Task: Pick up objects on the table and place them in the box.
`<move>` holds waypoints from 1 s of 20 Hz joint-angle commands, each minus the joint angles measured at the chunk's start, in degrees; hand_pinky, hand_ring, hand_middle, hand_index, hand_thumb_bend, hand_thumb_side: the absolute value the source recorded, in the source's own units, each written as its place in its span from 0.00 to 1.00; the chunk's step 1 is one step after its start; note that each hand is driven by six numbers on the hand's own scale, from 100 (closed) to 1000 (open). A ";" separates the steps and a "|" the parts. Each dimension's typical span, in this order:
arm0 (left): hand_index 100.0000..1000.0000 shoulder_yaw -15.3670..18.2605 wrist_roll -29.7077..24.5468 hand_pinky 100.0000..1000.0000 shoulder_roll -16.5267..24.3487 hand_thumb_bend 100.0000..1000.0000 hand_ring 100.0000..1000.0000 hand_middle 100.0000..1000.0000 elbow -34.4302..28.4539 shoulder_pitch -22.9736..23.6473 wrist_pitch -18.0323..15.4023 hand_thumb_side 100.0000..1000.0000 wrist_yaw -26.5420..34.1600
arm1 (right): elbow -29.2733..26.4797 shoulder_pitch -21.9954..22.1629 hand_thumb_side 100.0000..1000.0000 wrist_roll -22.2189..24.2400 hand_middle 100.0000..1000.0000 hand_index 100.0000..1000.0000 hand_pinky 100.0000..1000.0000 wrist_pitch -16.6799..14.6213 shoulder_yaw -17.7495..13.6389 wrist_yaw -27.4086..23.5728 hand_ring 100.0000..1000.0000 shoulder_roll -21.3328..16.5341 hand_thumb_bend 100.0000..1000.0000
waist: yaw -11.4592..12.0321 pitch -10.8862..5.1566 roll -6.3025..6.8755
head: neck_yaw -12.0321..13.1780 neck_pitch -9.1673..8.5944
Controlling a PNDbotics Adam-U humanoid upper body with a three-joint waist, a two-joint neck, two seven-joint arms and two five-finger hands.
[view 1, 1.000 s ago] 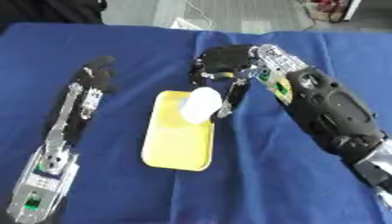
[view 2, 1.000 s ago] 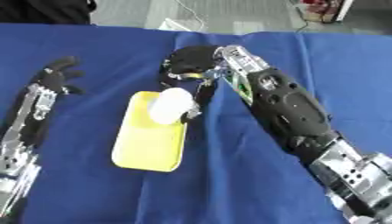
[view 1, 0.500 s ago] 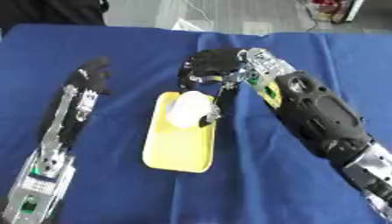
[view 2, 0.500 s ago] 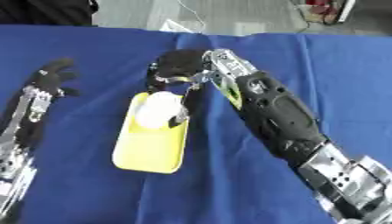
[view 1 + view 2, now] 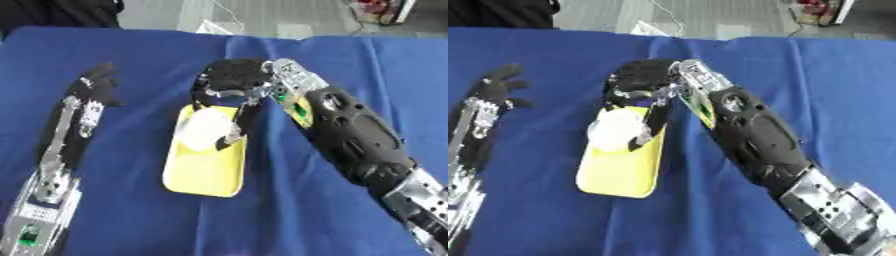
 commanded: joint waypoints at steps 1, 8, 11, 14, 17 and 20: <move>0.90 0.67 0.28 0.60 0.43 0.44 0.77 0.83 -1.11 -0.43 -0.08 0.90 -0.08 | -1.45 -0.66 0.45 1.09 0.51 0.65 0.69 -1.04 0.02 0.07 0.56 -0.29 0.64 | -0.05 -0.82 0.31 | -0.59 -0.77; 0.90 0.78 0.39 0.60 0.48 0.45 0.77 0.83 -1.14 -0.38 -0.10 0.90 -0.13 | -2.68 -0.14 0.54 1.64 0.74 0.81 0.75 -1.48 0.79 0.59 0.73 -0.57 0.65 | -0.31 -0.81 0.37 | -0.53 -0.68; 0.90 0.74 0.36 0.60 0.49 0.45 0.77 0.83 -1.12 -0.34 -0.10 0.90 -0.11 | -2.97 0.01 0.55 1.67 0.75 0.82 0.75 -1.44 0.93 0.63 0.74 -0.67 0.65 | -0.41 -0.83 0.38 | -0.51 -0.67; 0.90 0.72 0.32 0.60 0.50 0.44 0.77 0.83 -1.11 -0.32 -0.12 0.90 -0.10 | -3.21 0.08 0.55 1.65 0.75 0.82 0.75 -1.44 1.07 0.57 0.75 -0.74 0.64 | -0.49 -0.86 0.39 | -0.49 -0.67; 0.90 0.71 0.29 0.60 0.52 0.45 0.77 0.83 -1.12 -0.31 -0.12 0.90 -0.08 | -3.33 0.09 0.55 1.62 0.75 0.82 0.75 -1.44 1.14 0.51 0.75 -0.86 0.65 | -0.57 -0.86 0.41 | -0.50 -0.66; 0.90 0.71 0.27 0.60 0.53 0.45 0.77 0.83 -1.09 -0.27 -0.12 0.90 -0.10 | -3.31 0.11 0.56 1.54 0.75 0.82 0.75 -1.39 1.10 0.45 0.75 -1.05 0.65 | -0.66 -0.85 0.42 | -0.51 -0.62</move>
